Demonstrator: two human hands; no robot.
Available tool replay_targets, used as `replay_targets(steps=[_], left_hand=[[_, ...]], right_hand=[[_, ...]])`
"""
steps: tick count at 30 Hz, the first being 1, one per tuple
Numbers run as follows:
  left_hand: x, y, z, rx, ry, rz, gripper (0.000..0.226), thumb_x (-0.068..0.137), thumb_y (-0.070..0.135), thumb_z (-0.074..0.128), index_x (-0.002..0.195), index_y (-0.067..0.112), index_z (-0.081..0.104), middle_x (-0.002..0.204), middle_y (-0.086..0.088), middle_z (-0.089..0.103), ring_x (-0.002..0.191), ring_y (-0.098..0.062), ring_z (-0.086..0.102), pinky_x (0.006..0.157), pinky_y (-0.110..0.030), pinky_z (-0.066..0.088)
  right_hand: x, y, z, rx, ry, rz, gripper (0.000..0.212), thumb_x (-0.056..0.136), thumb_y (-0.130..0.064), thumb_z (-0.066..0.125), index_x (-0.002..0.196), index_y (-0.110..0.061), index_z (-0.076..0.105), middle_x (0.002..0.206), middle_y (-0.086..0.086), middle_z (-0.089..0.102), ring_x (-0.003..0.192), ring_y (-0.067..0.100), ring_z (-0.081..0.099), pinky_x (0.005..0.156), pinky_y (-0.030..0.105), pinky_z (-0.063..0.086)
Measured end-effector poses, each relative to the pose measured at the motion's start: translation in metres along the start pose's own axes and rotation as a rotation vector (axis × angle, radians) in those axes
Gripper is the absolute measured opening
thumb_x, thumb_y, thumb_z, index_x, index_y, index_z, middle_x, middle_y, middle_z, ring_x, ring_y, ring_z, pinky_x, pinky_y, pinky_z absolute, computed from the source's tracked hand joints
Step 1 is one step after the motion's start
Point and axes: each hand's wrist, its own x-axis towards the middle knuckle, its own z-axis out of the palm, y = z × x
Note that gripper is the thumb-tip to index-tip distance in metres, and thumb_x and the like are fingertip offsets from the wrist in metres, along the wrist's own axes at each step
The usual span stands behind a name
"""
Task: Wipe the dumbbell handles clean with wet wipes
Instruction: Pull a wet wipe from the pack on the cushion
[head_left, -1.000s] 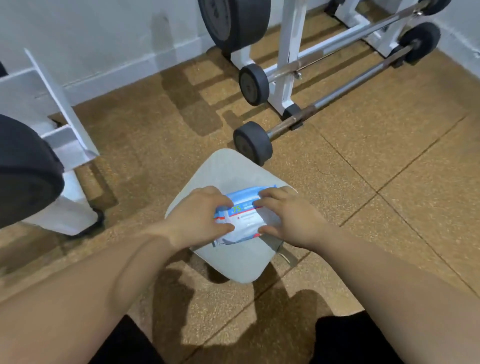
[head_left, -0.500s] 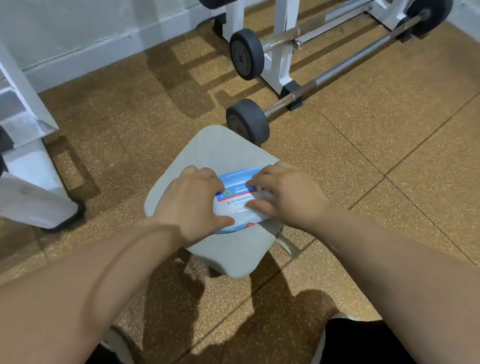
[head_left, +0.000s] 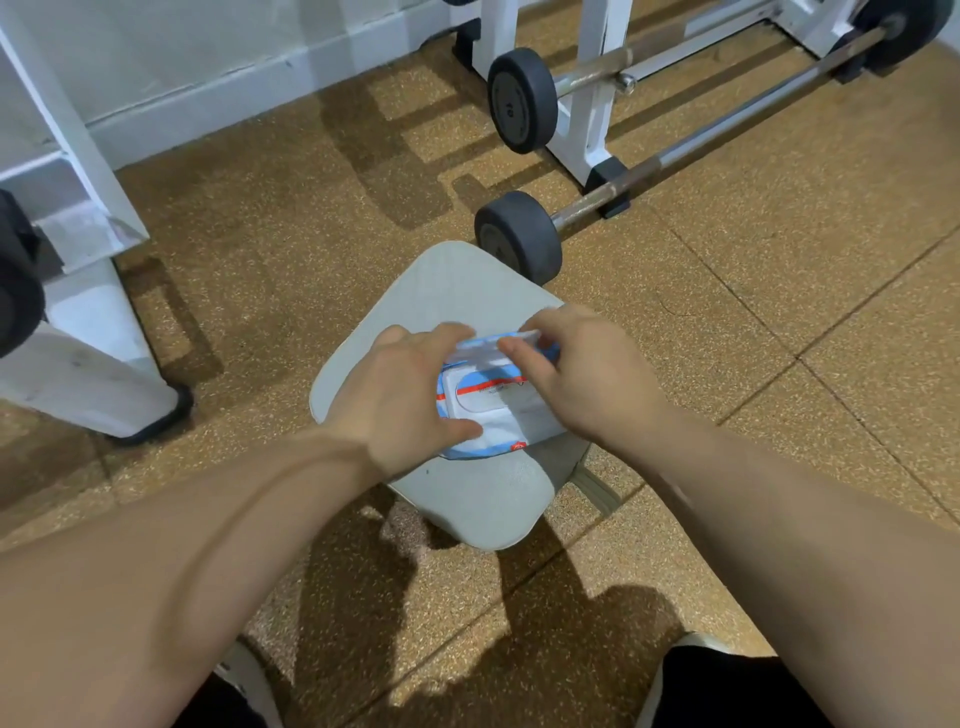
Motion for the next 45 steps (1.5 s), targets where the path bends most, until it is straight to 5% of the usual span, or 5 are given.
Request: replay_targets(steps=[4, 10, 22, 31, 45], left_hand=[[-0.001, -0.001, -0.005, -0.111, 0.089, -0.035, 0.088, 0.061, 0.039, 0.092, 0.132, 0.035, 0.039, 0.110, 0.015, 0.053, 0.097, -0.013, 0.051, 0.077, -0.028, 0.041], [0.007, -0.012, -0.009, -0.020, 0.052, 0.028, 0.067, 0.072, 0.038, 0.086, 0.132, 0.031, 0.055, 0.126, 0.005, 0.049, 0.103, -0.019, 0.055, 0.085, -0.031, 0.044], [0.011, -0.014, -0.014, 0.160, -0.032, -0.046, 0.082, 0.070, 0.062, 0.079, 0.139, 0.026, 0.053, 0.146, -0.007, 0.036, 0.131, -0.032, 0.041, 0.106, -0.042, 0.041], [0.005, -0.009, -0.017, 0.027, -0.089, 0.243, 0.041, 0.078, 0.052, 0.054, 0.104, 0.027, 0.075, 0.098, 0.002, 0.061, 0.094, -0.023, 0.061, 0.077, -0.037, 0.048], [-0.001, -0.015, -0.020, 0.204, -0.227, 0.199, 0.052, 0.079, 0.057, 0.045, 0.115, 0.037, 0.075, 0.124, 0.010, 0.052, 0.099, -0.017, 0.058, 0.071, -0.027, 0.031]], right_hand=[[0.010, 0.009, -0.001, 0.219, 0.094, 0.259, 0.033, 0.090, -0.043, 0.068, 0.071, -0.019, 0.056, 0.066, -0.007, 0.058, 0.068, 0.015, 0.054, 0.059, 0.031, 0.037], [0.009, 0.013, -0.009, 0.323, -0.150, 0.075, 0.014, 0.084, -0.022, 0.078, 0.096, -0.025, 0.072, 0.094, -0.009, 0.073, 0.087, 0.006, 0.069, 0.086, 0.035, 0.056], [0.000, -0.007, -0.002, -0.191, -0.096, -0.121, 0.023, 0.081, -0.042, 0.074, 0.097, -0.025, 0.076, 0.093, -0.001, 0.061, 0.098, 0.024, 0.057, 0.076, 0.032, 0.043], [-0.006, -0.024, 0.003, 0.135, -0.244, -0.274, 0.026, 0.083, -0.045, 0.052, 0.080, -0.026, 0.069, 0.079, -0.009, 0.064, 0.083, 0.018, 0.057, 0.076, 0.037, 0.046], [0.013, -0.008, -0.001, -0.148, -0.203, -0.319, 0.006, 0.078, -0.022, 0.073, 0.080, -0.022, 0.078, 0.079, 0.001, 0.067, 0.077, 0.027, 0.063, 0.061, 0.032, 0.048]])
